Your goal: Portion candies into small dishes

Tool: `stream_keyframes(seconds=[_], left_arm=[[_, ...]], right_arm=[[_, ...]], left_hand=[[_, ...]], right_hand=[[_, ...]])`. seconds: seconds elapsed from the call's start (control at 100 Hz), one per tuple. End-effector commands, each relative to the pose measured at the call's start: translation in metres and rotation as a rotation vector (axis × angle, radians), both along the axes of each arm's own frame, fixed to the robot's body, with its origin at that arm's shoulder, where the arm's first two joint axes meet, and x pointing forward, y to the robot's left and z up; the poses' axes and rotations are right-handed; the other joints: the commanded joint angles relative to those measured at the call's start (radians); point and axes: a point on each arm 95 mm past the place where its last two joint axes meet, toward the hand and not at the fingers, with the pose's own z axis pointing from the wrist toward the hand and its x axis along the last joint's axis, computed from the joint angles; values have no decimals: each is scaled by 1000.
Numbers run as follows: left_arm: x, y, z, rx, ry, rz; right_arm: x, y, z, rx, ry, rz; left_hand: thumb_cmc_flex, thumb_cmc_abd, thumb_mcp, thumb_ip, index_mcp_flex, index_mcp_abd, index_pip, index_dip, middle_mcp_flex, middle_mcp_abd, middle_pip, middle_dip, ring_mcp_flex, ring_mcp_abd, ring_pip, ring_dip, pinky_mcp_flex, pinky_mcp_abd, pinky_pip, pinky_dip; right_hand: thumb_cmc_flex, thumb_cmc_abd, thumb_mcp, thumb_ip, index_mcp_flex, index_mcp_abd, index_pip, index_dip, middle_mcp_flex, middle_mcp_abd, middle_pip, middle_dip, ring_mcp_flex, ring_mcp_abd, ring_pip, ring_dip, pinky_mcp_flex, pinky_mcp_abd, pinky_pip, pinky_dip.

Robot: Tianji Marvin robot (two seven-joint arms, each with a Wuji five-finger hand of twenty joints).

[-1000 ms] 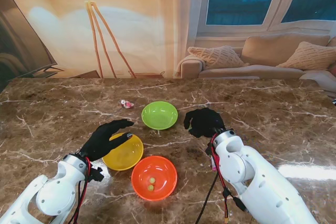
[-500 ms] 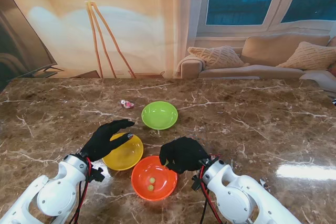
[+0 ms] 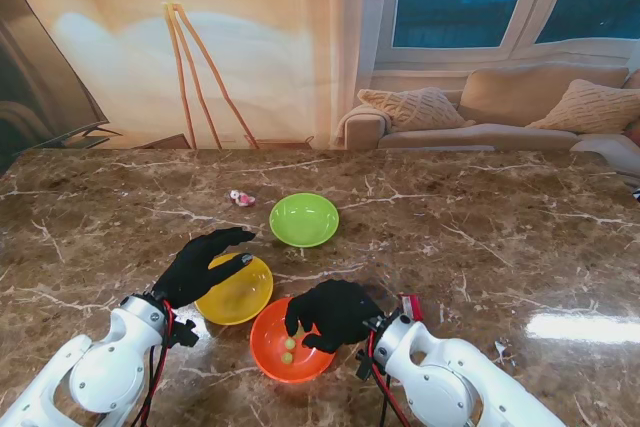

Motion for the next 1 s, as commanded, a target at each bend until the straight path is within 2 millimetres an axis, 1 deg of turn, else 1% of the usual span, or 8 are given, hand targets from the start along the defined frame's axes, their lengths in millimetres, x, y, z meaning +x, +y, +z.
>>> stream_keyframes(seconds=[0.0, 0.03, 0.11, 0.4, 0.49, 0.54, 0.72, 0.99], left_arm=[[-2, 0, -3, -1, 5, 1], [-2, 0, -3, -1, 5, 1], [-2, -1, -3, -1, 5, -1], [-2, 0, -2, -1, 4, 0], [-3, 0, -2, -1, 3, -1], [-3, 0, -2, -1, 2, 0], [-3, 1, -2, 0, 0, 3], [-3, 1, -2, 0, -1, 5]], right_arm=[[-2, -3, -5, -21, 17, 6], [-2, -3, -5, -24, 16, 8], [-2, -4, -4, -31, 14, 9], [-6, -9, -1, -45, 9, 12], [-5, -12, 1, -60, -10, -5], [-4, -15, 3, -70, -19, -26], [4, -39, 10, -149, -55, -141], [14, -84, 16, -357, -125, -382]], left_hand=[[-18, 47, -24, -17, -12, -20, 5, 8, -38, -1, -16, -18, -23, -21, -18, -12, -2, 2, -28, 17], [-18, 47, -23, -17, -11, -20, 5, 8, -37, -2, -16, -17, -23, -22, -18, -12, -2, 1, -28, 17], [-18, 48, -23, -17, -12, -20, 4, 8, -38, -4, -16, -18, -23, -21, -18, -12, -2, 1, -28, 16], [-19, 48, -24, -17, -11, -21, 5, 8, -37, -2, -16, -18, -23, -23, -18, -12, -3, 1, -27, 16], [-18, 48, -23, -17, -11, -21, 5, 8, -37, -3, -16, -18, -23, -21, -18, -12, -3, 2, -26, 16], [-19, 47, -23, -17, -11, -20, 5, 8, -37, -3, -16, -17, -23, -20, -18, -12, -3, 2, -26, 16], [-18, 48, -23, -17, -12, -20, 5, 8, -36, -3, -16, -17, -22, -20, -17, -12, -2, 0, -25, 16], [-19, 47, -24, -17, -9, -22, 6, 9, -36, -4, -15, -17, -22, -21, -17, -12, -3, 2, -24, 16]], right_hand=[[-47, -30, 15, -35, -9, 54, -146, 51, -39, -18, -13, 18, -36, -7, 3, 24, -28, -64, 2, 21], [-60, -26, 15, -31, -6, 61, -224, 103, -52, -20, -10, 13, -50, -8, 10, 20, -39, -64, -2, 25], [-96, -15, 21, -8, -30, 54, -301, 109, -75, -23, -9, 9, -79, -8, 23, 25, -66, -56, 0, 32], [-142, 15, 16, 15, -40, 31, -329, 97, -87, -34, 4, 11, -112, -13, 44, 35, -104, -37, 4, 38], [-174, 36, 30, 91, -38, 44, -322, 93, -103, -33, -19, -37, -130, -15, 12, 20, -127, -23, -29, 31], [-180, 43, 28, 108, -38, 55, -315, 97, -110, -36, -25, -61, -136, -18, -15, 7, -142, -12, -57, 24], [-202, 56, 20, 107, -15, 72, -282, 127, -117, -40, -29, -87, -145, -19, -108, -41, -178, 21, -145, 0], [-289, 113, -28, 102, -2, 89, -259, 170, -109, -31, -33, -99, -121, -11, -130, -54, -152, 13, -156, -5]])
